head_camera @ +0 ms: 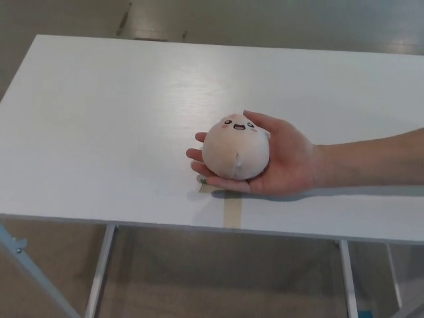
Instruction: Use the left hand to take the pink dumpling toy on a person's hand and put it on the desk.
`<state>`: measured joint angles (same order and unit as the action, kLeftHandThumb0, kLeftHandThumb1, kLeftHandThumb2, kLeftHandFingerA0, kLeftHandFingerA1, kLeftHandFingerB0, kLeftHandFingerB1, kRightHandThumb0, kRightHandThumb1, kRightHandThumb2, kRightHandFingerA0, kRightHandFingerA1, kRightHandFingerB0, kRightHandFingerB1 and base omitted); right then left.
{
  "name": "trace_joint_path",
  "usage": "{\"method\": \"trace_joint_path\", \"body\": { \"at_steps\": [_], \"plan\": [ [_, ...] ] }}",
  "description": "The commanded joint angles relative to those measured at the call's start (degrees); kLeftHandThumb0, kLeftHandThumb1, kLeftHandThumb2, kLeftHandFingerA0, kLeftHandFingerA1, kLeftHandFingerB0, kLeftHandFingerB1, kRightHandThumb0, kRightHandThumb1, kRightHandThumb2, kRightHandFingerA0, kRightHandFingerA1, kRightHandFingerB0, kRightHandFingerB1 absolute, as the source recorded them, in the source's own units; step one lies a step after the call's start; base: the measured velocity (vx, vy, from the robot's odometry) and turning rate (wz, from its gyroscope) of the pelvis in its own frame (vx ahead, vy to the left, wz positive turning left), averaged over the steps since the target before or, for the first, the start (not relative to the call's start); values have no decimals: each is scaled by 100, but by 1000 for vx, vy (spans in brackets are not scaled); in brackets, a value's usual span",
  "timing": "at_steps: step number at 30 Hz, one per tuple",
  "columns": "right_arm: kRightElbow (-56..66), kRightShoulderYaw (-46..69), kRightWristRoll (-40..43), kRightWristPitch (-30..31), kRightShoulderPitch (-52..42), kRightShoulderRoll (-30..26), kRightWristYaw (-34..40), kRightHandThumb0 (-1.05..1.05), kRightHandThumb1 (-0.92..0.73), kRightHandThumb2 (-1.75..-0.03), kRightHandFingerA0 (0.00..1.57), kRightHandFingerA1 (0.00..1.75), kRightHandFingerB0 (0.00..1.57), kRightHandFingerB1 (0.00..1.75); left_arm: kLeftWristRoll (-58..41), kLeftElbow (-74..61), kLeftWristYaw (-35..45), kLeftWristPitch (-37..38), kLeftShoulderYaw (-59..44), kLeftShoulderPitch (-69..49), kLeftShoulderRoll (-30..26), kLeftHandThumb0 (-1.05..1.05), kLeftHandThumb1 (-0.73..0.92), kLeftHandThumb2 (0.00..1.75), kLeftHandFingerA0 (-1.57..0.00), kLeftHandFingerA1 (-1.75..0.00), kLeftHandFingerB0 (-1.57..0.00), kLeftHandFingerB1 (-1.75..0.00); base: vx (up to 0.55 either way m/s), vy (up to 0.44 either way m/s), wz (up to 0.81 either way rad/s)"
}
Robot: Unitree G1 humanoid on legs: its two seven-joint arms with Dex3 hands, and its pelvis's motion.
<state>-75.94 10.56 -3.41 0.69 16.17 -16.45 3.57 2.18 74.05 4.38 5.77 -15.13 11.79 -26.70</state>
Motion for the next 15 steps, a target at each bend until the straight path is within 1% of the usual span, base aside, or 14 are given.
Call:
{"method": "trace_joint_path", "body": {
  "at_steps": [1,3,7,8,9,10,11,12,15],
  "plan": [
    [-24,-7,11,33,-15,-28,-38,-19,-68,-60,69,46,54,42,-47,7,32,37,39,-15,-44,-21,56,56,-75,-47,-47,-38,0,0,0],
    [-24,-6,13,30,-15,-22,-43,-20,-68,-60,69,46,54,42,-40,3,35,62,58,-17,-51,-21,56,56,-75,-47,-47,-38,0,0,0],
    [-25,9,31,36,19,3,-49,-20,-68,-60,68,46,53,42,29,-217,112,535,210,-72,-82,-22,55,56,-74,-47,-48,-39,0,0,0],
    [-25,8,28,39,32,-12,-56,-20,-68,-60,68,46,53,42,16,-347,168,746,227,-111,-83,-22,54,56,-74,-48,-48,-39,0,0,0],
    [-25,11,31,37,30,-13,-62,-20,-69,-60,68,46,52,42,15,-493,283,929,257,-196,-108,-26,53,56,-70,-47,-49,-39,0,0,0],
    [-24,15,36,31,18,-21,-73,-20,-69,-60,68,46,52,42,-12,-746,511,1189,294,-353,-151,-36,45,66,-61,-52,-44,-46,0,0,0],
    [-23,14,34,29,6,-30,-79,-20,-69,-60,68,46,52,42,-115,-1053,810,1330,287,-541,-193,-39,44,66,-53,-50,-41,-45,0,0,0],
    [-22,12,32,30,3,-31,-80,-20,-69,-60,68,46,52,42,-177,-1215,954,1361,275,-637,-212,-39,44,66,-53,-50,-41,-45,0,0,0],
    [-25,2,19,45,4,-35,-63,-20,-69,-61,68,46,52,42,-746,-2510,1930,1335,96,-1361,-366,-47,42,67,-35,-45,-30,-41,0,0,0]
  ]
}}
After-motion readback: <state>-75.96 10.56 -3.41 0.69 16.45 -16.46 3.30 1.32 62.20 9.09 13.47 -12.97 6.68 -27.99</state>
